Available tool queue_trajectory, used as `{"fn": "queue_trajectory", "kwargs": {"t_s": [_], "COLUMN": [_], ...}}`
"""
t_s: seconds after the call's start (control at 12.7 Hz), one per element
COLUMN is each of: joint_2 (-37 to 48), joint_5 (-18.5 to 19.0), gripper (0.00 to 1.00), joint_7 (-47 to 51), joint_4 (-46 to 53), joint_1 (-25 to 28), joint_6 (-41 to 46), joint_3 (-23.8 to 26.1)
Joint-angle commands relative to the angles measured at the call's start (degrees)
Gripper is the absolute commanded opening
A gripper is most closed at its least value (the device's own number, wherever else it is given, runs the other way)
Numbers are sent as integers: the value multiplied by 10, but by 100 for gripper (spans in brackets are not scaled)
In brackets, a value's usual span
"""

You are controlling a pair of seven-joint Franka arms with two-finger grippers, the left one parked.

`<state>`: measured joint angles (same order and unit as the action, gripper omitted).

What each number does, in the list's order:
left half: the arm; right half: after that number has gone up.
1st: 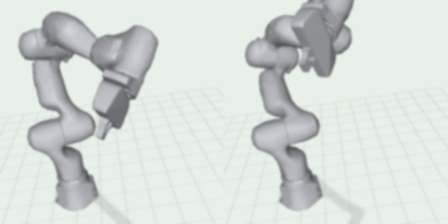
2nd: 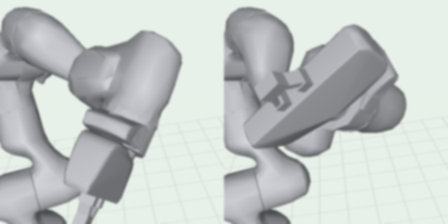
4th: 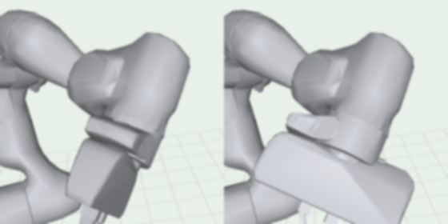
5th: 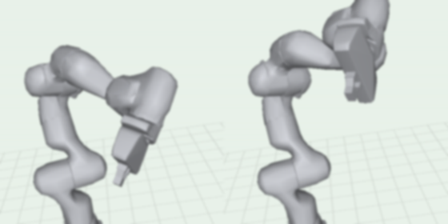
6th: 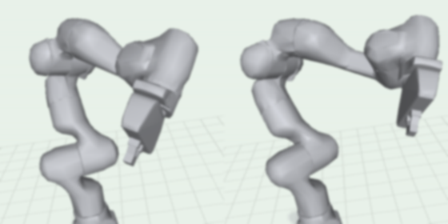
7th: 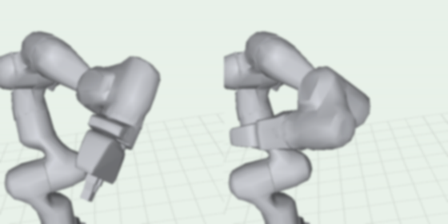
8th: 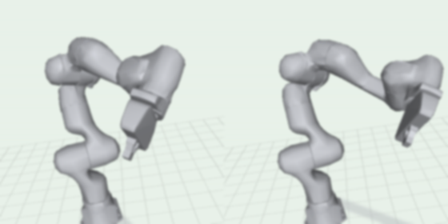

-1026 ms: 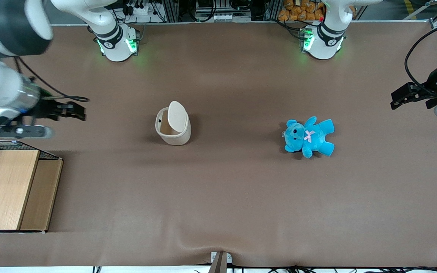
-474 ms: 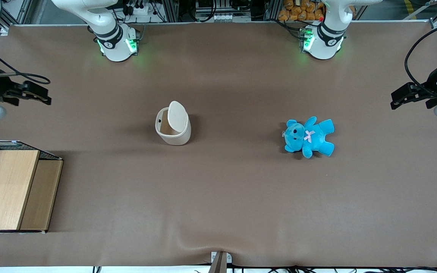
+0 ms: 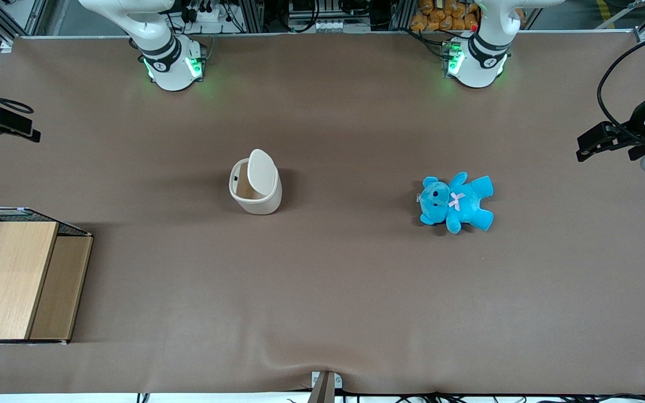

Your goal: Open trash can with right arm

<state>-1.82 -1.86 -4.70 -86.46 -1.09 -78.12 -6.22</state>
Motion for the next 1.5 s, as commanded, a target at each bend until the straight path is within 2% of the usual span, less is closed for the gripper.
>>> {"fn": "queue_trajectory", "kwargs": {"t_s": [0.0, 0.24, 0.47, 0.71, 1.03, 1.42], "joint_2": [16, 17, 17, 17, 17, 19], "joint_5": [8, 9, 11, 12, 34, 30], "gripper": [100, 100, 100, 100, 100, 100], "joint_7": [15, 36, 43, 114, 106, 110], "joint_4": [7, 43, 50, 51, 52, 52], "joint_1": [-15, 0, 6, 6, 4, 8], "joint_6": [17, 52, 48, 46, 27, 15], "joint_3": [21, 21, 22, 22, 23, 23]}}
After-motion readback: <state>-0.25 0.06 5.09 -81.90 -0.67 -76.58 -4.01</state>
